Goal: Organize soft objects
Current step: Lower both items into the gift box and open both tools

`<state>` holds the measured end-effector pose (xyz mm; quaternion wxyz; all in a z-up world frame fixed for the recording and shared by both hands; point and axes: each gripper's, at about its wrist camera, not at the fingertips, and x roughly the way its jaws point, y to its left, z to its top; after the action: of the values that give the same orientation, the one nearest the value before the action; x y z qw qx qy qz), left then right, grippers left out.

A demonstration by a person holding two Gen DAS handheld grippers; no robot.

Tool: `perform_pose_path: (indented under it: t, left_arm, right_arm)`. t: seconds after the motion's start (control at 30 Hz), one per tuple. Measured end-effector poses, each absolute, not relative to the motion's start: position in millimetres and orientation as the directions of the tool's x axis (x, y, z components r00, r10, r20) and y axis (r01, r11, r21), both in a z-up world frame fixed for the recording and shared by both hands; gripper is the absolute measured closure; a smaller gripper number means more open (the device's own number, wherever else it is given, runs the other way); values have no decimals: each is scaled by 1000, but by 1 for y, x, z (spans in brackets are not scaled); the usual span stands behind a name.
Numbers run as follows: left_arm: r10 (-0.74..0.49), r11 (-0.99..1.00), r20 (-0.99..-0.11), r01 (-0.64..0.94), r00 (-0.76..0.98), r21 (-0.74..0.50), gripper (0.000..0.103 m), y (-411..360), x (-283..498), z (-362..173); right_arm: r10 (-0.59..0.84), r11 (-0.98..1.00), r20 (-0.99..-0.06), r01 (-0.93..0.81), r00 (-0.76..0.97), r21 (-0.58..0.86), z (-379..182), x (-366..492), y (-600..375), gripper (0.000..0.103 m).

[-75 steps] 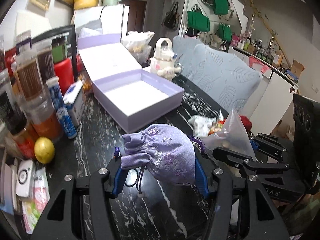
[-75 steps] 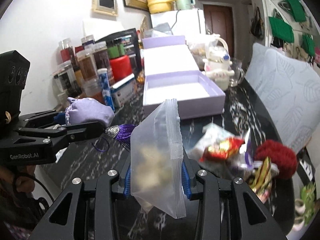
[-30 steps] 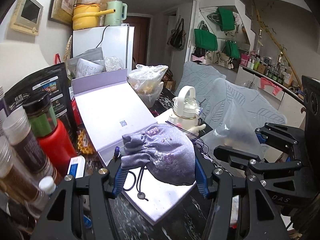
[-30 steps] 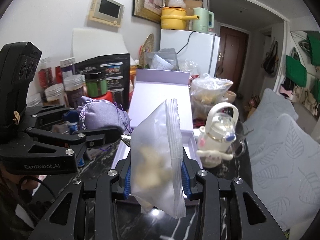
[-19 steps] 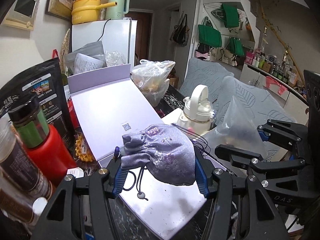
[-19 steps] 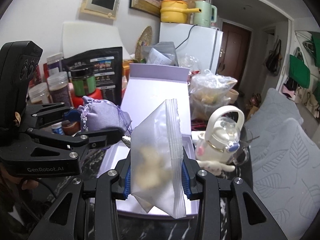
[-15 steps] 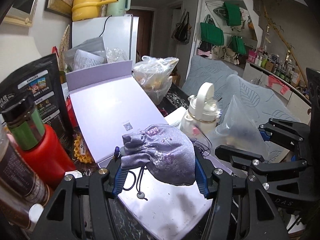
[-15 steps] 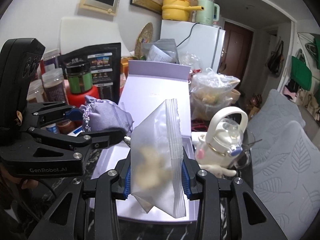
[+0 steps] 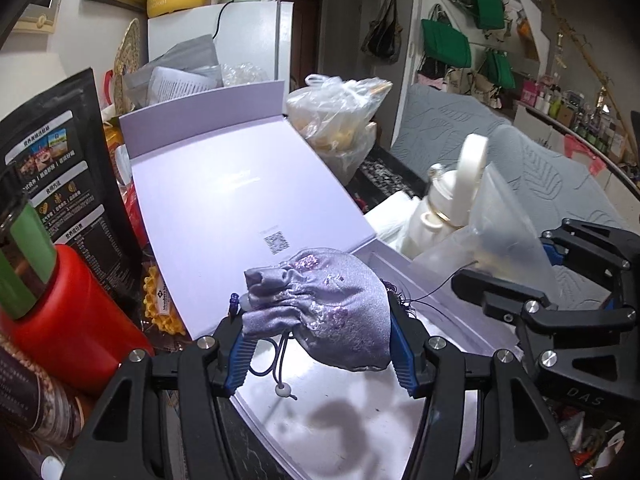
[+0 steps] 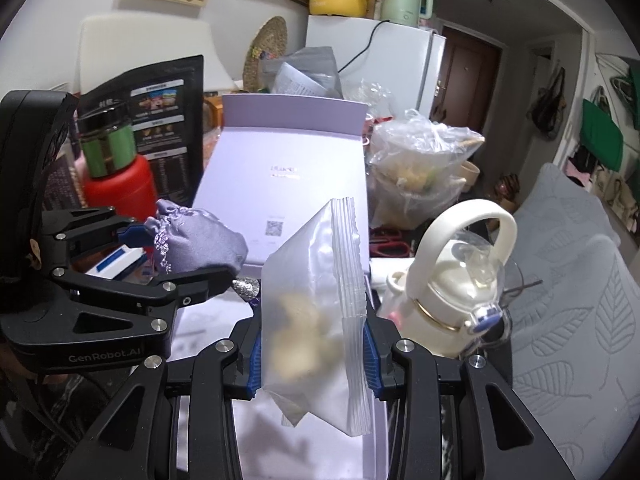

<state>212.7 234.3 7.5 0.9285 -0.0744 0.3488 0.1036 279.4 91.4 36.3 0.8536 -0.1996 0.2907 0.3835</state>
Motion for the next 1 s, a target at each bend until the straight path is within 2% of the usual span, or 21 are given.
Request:
perform_pose_path:
  t: [0.33, 0.77, 0.9, 1.0]
  left_arm:
    - [221, 955, -702, -298, 677, 14, 46, 248, 237, -20]
    - [253, 948, -745, -311, 617, 64, 46, 258, 258, -46]
    - [232, 951, -759, -306, 608, 46, 40, 261, 265, -51]
    - [255, 944, -771, -324, 583, 67, 32, 260, 268, -51]
  right_arm:
    - [507, 635, -672, -761, 540, -133, 15, 305, 113, 65]
    - [454, 648, -706, -745, 543, -156, -18, 330, 133, 65]
    - [444, 659, -711, -736, 545, -153, -21, 335, 132, 63]
    - [425, 666, -722, -729, 546, -158, -23, 337, 132, 58]
